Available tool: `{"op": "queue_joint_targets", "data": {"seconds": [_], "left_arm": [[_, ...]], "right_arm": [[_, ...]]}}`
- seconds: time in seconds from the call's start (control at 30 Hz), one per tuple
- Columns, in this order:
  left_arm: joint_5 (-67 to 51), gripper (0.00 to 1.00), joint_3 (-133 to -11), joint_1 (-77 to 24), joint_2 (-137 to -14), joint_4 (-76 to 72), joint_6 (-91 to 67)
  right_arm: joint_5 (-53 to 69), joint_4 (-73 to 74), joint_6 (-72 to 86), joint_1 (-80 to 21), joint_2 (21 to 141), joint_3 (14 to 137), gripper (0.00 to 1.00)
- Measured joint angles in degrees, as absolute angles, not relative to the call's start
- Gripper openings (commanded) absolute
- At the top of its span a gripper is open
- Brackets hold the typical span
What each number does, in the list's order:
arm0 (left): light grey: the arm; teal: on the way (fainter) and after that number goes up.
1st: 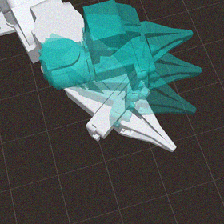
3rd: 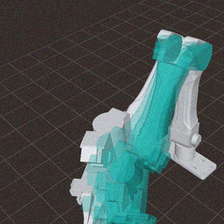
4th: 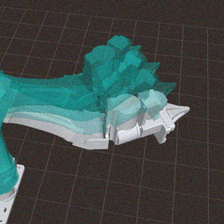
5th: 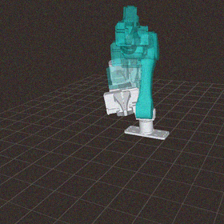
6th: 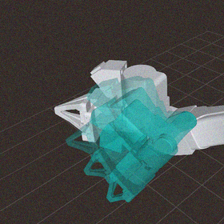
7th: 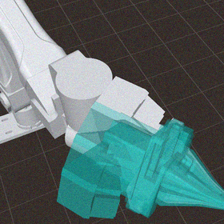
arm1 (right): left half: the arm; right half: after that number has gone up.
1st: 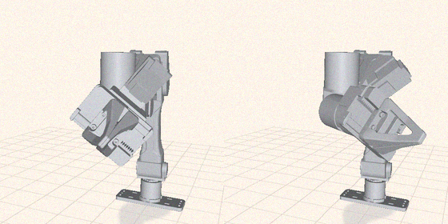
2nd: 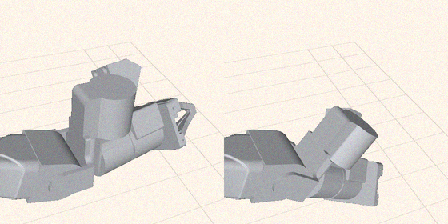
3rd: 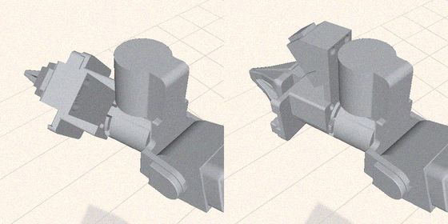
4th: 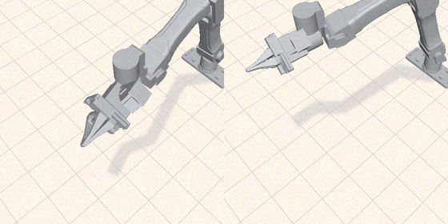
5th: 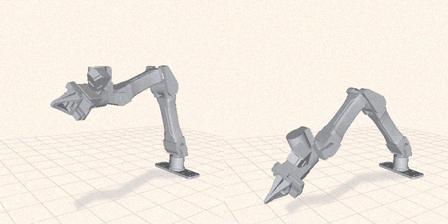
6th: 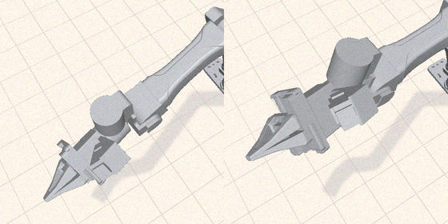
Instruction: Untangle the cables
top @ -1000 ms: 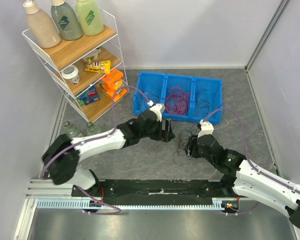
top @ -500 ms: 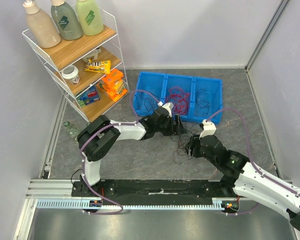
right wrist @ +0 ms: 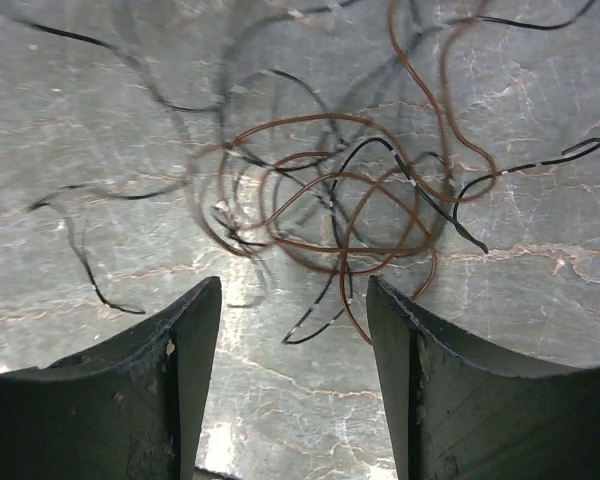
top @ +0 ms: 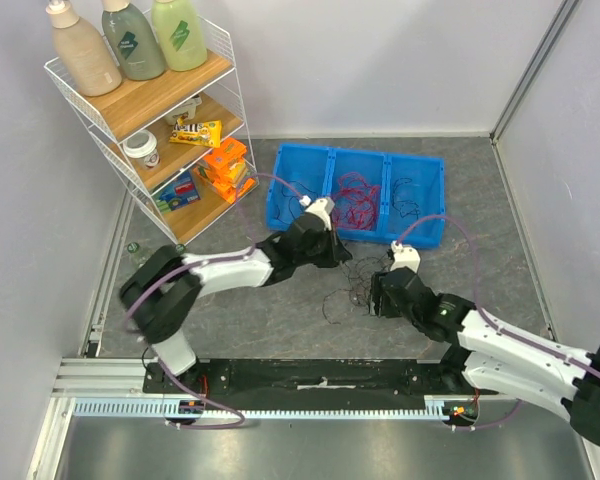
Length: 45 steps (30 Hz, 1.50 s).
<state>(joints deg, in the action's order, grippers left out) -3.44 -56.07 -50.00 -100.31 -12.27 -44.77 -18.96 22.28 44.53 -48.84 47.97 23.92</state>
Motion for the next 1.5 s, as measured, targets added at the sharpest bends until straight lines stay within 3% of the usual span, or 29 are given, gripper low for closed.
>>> {"op": "queue_joint_targets", "data": {"seconds": [0.23, 0.47, 0.73, 0.93, 1.0, 1.07, 1.17, 1.5], "left_arm": [[-4.4, 0.02, -50.7, -50.0, -75.2, -11.3, -41.2], [-0.9, 0.02, -55.4, -50.0, -53.3, 2.5, -32.8], [8.9, 0.02, -77.1, -50.0, -46.0, 18.5, -23.2], [13.0, 0.02, -87.8, -50.0, -46.4, 21.2, -17.5], [13.2, 0.02, -88.9, -50.0, -46.9, 21.1, -16.8], [12.8, 0.02, -88.9, -50.0, -47.5, 21.2, -16.6], [11.0, 0.02, -87.2, -50.0, -48.8, 21.1, -16.7], [2.8, 0.02, -65.6, -50.0, -49.6, 19.9, -22.0]], "right_arm": [[-21.3, 18.9, 46.0, -48.9, 57.0, 23.9, 0.47], [-25.9, 17.1, 50.3, -48.8, 59.4, 23.4, 0.0], [-31.0, 19.9, 53.8, -48.8, 52.5, 19.6, 0.0], [-34.3, 23.4, 54.0, -48.6, 46.0, 20.1, 0.15], [-34.5, 24.0, 53.7, -48.5, 45.6, 20.7, 0.28], [-33.3, 23.9, 52.2, -48.5, 45.0, 20.9, 0.53], [-29.4, 23.2, 49.1, -48.5, 43.7, 20.9, 0.68], [-7.9, 23.0, 33.0, -48.5, 41.9, 32.2, 0.93]]}}
